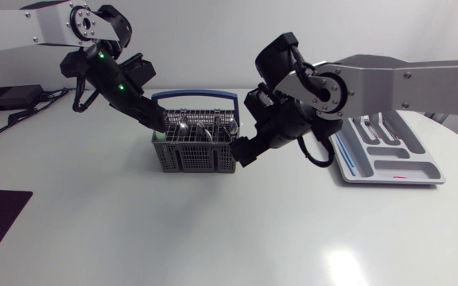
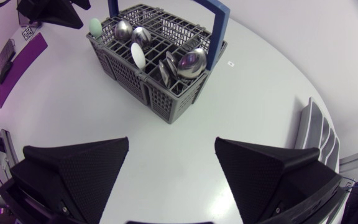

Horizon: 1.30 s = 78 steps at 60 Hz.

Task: Unload the cutlery basket into the drawer organizer.

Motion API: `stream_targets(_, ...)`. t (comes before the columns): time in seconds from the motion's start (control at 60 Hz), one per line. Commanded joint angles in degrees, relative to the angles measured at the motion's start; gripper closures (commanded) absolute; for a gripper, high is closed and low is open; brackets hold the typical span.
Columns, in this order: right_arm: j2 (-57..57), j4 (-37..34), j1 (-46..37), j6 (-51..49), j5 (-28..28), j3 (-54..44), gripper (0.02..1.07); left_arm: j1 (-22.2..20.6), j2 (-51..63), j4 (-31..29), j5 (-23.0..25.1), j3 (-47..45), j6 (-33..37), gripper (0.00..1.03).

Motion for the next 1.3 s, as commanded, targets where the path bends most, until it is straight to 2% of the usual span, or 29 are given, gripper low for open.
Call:
stream_targets(0.0, -0.64, -0.65, 0.52, -0.97, 0.17, -1.19, 0.07, -0.84, 1.61, -0.05, -0.8, 1.14, -3.2, 0.14)
stream_targets(0.317, -0.55, -0.74, 0.52, -0.97, 0.17, -1.37, 0.07, -0.67, 4.68, -0.67, -2.56, 5.71, -8.21, 0.14)
stream_targets(0.633, -0.64, -0.74, 0.52, -0.97, 0.17, -1.81, 0.07, -0.23, 7.76, -5.24, -2.56, 10.55, -7.68, 0.14)
stream_targets(1.283, -0.37, -0.74, 0.7, -0.97, 0.17, -2.34, 0.07, 2.41, 10.57, -11.3, 6.23, 16.08, 2.6, 0.14)
